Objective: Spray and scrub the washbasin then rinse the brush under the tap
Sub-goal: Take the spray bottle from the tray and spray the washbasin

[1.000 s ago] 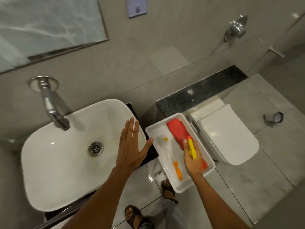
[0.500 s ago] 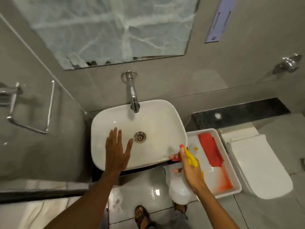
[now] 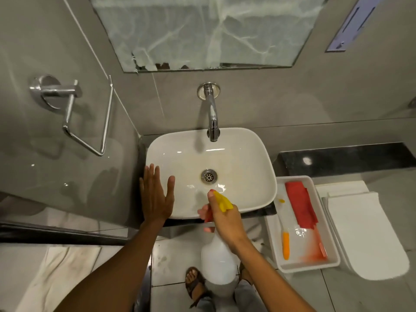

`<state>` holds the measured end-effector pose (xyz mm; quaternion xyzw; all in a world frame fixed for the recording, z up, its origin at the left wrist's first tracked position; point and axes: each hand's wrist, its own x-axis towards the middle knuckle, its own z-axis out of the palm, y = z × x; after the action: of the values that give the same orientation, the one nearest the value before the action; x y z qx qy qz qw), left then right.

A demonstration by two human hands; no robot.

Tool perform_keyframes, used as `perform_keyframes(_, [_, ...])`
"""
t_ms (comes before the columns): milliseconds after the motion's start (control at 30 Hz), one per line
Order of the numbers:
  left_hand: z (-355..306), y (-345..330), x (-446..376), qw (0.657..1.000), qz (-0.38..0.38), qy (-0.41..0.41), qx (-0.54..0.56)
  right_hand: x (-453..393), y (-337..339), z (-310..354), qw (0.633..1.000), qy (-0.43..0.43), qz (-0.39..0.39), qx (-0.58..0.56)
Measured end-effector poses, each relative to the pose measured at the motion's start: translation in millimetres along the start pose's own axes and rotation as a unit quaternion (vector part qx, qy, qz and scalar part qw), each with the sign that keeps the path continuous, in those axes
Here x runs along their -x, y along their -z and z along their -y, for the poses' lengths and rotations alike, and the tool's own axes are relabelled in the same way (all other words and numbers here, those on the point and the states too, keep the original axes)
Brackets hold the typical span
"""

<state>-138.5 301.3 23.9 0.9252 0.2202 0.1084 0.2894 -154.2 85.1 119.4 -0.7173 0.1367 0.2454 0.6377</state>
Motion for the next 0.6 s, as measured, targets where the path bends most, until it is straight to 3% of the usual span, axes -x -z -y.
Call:
perform_keyframes(67, [0,-1,-1,1.000,0.001,0.004,0.006,-3,-1,7,0.999,-0.021,-0.009,-0.042])
perform_keyframes(233, [1,-3,-1,1.000,-0.007,0.013,0.025,-22,13,12,0.995,-0.002,-0.101,0.029])
perform_keyframes(433, [5,-5,-2,1.000,-0.009,0.006,0.020,-27,55,14,0.988,-0.002,-0.145,-0.055])
perform_keyframes(600, [7,-7,-2,1.000,-0.004,0.004,0.018,-19,89,-3,0.974,-0.026,-0.217,0.056])
